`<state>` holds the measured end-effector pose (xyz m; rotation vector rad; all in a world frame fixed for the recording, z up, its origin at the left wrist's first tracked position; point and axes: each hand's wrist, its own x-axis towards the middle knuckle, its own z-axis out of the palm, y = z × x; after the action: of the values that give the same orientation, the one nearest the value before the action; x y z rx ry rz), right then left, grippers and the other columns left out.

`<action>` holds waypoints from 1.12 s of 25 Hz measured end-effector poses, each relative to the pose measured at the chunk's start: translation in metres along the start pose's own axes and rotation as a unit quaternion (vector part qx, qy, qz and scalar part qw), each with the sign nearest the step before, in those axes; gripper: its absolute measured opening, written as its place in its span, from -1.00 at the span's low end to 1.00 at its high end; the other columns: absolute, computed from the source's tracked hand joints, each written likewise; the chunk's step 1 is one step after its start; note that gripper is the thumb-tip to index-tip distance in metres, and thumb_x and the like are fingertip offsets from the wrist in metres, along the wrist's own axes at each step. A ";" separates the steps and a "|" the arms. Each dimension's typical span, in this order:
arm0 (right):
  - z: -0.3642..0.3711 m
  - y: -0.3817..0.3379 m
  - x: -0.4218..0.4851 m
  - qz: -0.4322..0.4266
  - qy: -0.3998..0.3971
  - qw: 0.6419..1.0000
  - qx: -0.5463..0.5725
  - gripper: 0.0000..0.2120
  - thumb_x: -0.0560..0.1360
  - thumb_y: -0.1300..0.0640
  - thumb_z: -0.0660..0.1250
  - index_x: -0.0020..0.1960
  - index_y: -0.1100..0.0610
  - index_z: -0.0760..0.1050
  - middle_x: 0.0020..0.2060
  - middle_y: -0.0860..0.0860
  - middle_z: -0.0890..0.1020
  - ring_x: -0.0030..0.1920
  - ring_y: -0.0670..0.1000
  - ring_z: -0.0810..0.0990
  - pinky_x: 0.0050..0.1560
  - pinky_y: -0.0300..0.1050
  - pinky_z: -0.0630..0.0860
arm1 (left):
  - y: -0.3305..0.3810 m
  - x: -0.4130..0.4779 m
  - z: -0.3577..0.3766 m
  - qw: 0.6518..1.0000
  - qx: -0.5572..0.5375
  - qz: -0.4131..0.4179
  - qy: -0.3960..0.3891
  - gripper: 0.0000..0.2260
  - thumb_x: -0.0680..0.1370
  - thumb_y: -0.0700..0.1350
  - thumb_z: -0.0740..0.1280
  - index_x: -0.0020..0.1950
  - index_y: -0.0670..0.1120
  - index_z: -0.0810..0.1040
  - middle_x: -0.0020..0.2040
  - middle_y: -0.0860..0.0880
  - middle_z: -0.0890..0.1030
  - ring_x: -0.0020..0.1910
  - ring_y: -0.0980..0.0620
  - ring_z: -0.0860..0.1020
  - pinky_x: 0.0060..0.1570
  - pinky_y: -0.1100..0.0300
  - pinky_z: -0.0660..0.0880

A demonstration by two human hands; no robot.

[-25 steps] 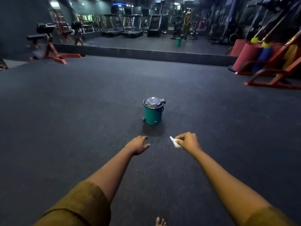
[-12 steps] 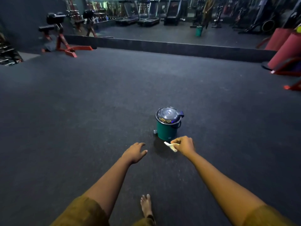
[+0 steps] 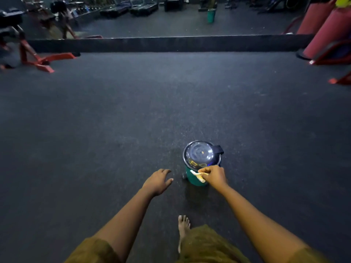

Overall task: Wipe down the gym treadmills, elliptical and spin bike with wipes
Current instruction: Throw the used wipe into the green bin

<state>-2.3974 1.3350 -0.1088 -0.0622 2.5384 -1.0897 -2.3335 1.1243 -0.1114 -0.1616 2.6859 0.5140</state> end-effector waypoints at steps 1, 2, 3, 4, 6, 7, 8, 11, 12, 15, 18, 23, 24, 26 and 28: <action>0.003 -0.009 0.023 0.006 0.009 1.000 0.003 -0.85 0.42 0.19 0.43 -0.02 0.17 0.67 -0.09 0.13 0.69 0.00 -0.01 0.63 -0.11 -0.23 0.43 | -0.009 0.024 -0.012 1.000 0.006 0.005 -0.002 -0.54 0.64 0.04 0.14 0.50 -0.10 0.25 0.46 -0.13 0.32 0.42 -0.08 0.31 0.36 0.12 0.24; 0.005 -0.018 0.044 0.014 0.015 1.000 0.007 -0.85 0.43 0.18 0.42 -0.01 0.18 0.66 -0.09 0.14 0.69 0.00 0.01 0.63 -0.09 -0.22 0.44 | -0.016 0.046 -0.024 1.000 0.011 0.009 -0.009 -0.54 0.64 0.04 0.14 0.50 -0.10 0.24 0.46 -0.12 0.31 0.42 -0.09 0.31 0.36 0.12 0.25; 0.006 -0.029 0.068 0.022 0.015 1.000 0.009 -0.84 0.44 0.18 0.41 -0.01 0.19 0.66 -0.09 0.15 0.69 0.00 0.02 0.63 -0.10 -0.20 0.44 | -0.024 0.071 -0.036 1.000 0.018 0.013 -0.021 -0.54 0.64 0.05 0.13 0.51 -0.09 0.23 0.47 -0.12 0.31 0.42 -0.09 0.30 0.36 0.10 0.25; 0.007 -0.040 0.090 0.028 0.015 0.999 0.006 -0.83 0.45 0.19 0.40 0.01 0.20 0.65 -0.08 0.15 0.69 -0.01 0.03 0.63 -0.13 -0.20 0.43 | -0.030 0.095 -0.049 0.999 0.032 0.019 -0.032 -0.54 0.64 0.05 0.13 0.51 -0.09 0.22 0.47 -0.13 0.30 0.42 -0.10 0.30 0.37 0.09 0.26; 0.008 -0.060 0.129 0.052 0.018 0.998 0.001 -0.82 0.46 0.20 0.37 0.04 0.17 0.65 -0.05 0.14 0.68 -0.02 0.03 0.62 -0.22 -0.23 0.38 | -0.043 0.138 -0.073 0.996 0.051 0.037 -0.055 -0.54 0.65 0.05 0.12 0.51 -0.09 0.21 0.48 -0.12 0.29 0.43 -0.11 0.30 0.37 0.08 0.27; 0.009 -0.068 0.145 0.069 0.024 0.997 0.000 -0.82 0.47 0.21 0.36 0.05 0.15 0.64 -0.03 0.12 0.68 -0.02 0.01 0.62 -0.24 -0.27 0.35 | -0.049 0.158 -0.084 0.995 0.055 0.046 -0.067 -0.54 0.65 0.05 0.12 0.51 -0.09 0.21 0.48 -0.12 0.28 0.43 -0.10 0.30 0.37 0.08 0.26; 0.011 -0.076 0.159 0.085 0.029 0.996 -0.002 -0.81 0.47 0.21 0.35 0.06 0.13 0.64 -0.03 0.10 0.68 -0.02 0.01 0.61 -0.22 -0.29 0.34 | -0.054 0.178 -0.093 0.993 0.061 0.059 -0.078 -0.54 0.65 0.05 0.12 0.51 -0.09 0.21 0.48 -0.12 0.28 0.43 -0.10 0.30 0.37 0.09 0.26; 0.020 -0.089 0.191 0.128 0.054 0.990 0.009 -0.81 0.47 0.20 0.35 0.05 0.09 0.65 -0.03 0.07 0.68 -0.03 -0.01 0.62 -0.11 -0.26 0.43 | -0.066 0.232 -0.119 0.984 0.090 0.097 -0.117 -0.53 0.65 0.05 0.12 0.52 -0.10 0.21 0.48 -0.13 0.28 0.43 -0.10 0.30 0.36 0.09 0.24; 0.024 -0.093 0.201 0.144 0.068 0.987 0.021 -0.81 0.47 0.20 0.35 0.05 0.09 0.65 -0.03 0.07 0.68 -0.02 -0.01 0.62 -0.06 -0.23 0.45 | -0.070 0.252 -0.128 0.980 0.100 0.115 -0.130 -0.53 0.65 0.05 0.11 0.52 -0.11 0.20 0.48 -0.14 0.28 0.43 -0.11 0.29 0.35 0.10 0.23; 0.038 -0.113 0.224 0.196 0.128 0.971 0.042 -0.82 0.46 0.20 0.36 0.03 0.10 0.66 -0.02 0.08 0.68 0.01 0.00 0.61 -0.01 -0.17 0.47 | -0.077 0.311 -0.157 0.963 0.127 0.179 -0.154 -0.54 0.65 0.03 0.12 0.51 -0.13 0.22 0.47 -0.17 0.29 0.43 -0.13 0.30 0.36 0.11 0.22; 0.057 -0.136 0.237 0.233 0.175 0.955 0.063 -0.82 0.46 0.23 0.35 0.03 0.12 0.66 -0.03 0.09 0.68 0.02 0.02 0.61 -0.06 -0.21 0.44 | -0.082 0.355 -0.177 0.948 0.138 0.234 -0.165 -0.53 0.65 0.04 0.13 0.50 -0.14 0.23 0.47 -0.18 0.29 0.42 -0.13 0.30 0.36 0.10 0.23; 0.077 -0.154 0.244 0.299 0.228 0.924 0.077 -0.78 0.44 0.24 0.33 0.04 0.10 0.65 -0.01 0.07 0.68 0.07 0.00 0.61 -0.04 -0.26 0.43 | -0.090 0.377 -0.182 0.911 0.160 0.310 -0.221 -0.54 0.65 0.03 0.13 0.50 -0.13 0.23 0.47 -0.18 0.28 0.43 -0.13 0.29 0.37 0.09 0.23; 0.079 -0.154 0.245 0.304 0.235 0.920 0.081 -0.78 0.43 0.25 0.34 0.04 0.11 0.65 0.01 0.07 0.67 0.08 0.00 0.60 -0.01 -0.27 0.43 | -0.090 0.379 -0.181 0.904 0.166 0.322 -0.228 -0.54 0.65 0.02 0.13 0.51 -0.13 0.23 0.47 -0.19 0.27 0.43 -0.13 0.29 0.37 0.10 0.22; 0.081 -0.156 0.250 0.307 0.241 0.917 0.082 -0.78 0.43 0.25 0.34 0.04 0.12 0.65 0.02 0.06 0.67 0.09 -0.01 0.60 -0.01 -0.29 0.42 | -0.091 0.386 -0.182 0.898 0.167 0.335 -0.231 -0.55 0.65 0.01 0.13 0.51 -0.13 0.23 0.47 -0.20 0.28 0.43 -0.14 0.29 0.37 0.09 0.22; 0.080 -0.159 0.257 0.314 0.245 0.913 0.084 -0.79 0.43 0.24 0.35 0.04 0.11 0.65 0.00 0.07 0.67 0.07 0.00 0.61 -0.03 -0.29 0.43 | -0.093 0.391 -0.184 0.893 0.168 0.346 -0.232 -0.55 0.65 0.02 0.14 0.50 -0.13 0.24 0.45 -0.20 0.30 0.41 -0.14 0.32 0.36 0.07 0.25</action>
<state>-2.6238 1.1205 -0.1294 1.1230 2.5352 -1.1266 -2.7400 0.9540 -0.1442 0.9258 2.2373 0.2209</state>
